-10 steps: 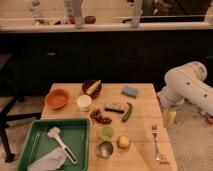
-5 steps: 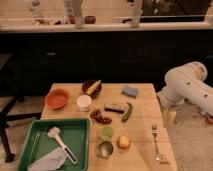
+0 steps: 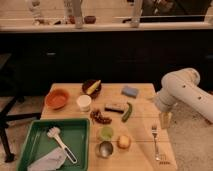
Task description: Place pepper in red bowl
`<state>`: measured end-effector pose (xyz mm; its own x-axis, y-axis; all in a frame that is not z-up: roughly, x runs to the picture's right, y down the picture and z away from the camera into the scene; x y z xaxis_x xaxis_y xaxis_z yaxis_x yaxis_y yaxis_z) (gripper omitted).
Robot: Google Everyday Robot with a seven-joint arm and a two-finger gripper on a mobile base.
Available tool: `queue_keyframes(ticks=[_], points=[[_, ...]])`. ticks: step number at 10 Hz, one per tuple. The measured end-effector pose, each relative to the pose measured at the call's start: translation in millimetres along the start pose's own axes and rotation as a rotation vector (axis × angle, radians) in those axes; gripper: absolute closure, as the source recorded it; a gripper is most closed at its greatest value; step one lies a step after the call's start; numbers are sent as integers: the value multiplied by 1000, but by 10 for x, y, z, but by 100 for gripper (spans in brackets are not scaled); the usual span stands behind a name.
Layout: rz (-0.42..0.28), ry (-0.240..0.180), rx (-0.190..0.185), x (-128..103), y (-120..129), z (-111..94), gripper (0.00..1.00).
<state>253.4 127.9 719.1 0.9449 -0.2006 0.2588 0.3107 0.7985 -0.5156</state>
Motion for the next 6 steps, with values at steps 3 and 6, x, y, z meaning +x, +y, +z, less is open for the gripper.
queue_keyframes(ticks=[3,6], points=[[-149,-65,-2,-164,-66,204,7],[-205,-80,-17,-276,-106,288,7]])
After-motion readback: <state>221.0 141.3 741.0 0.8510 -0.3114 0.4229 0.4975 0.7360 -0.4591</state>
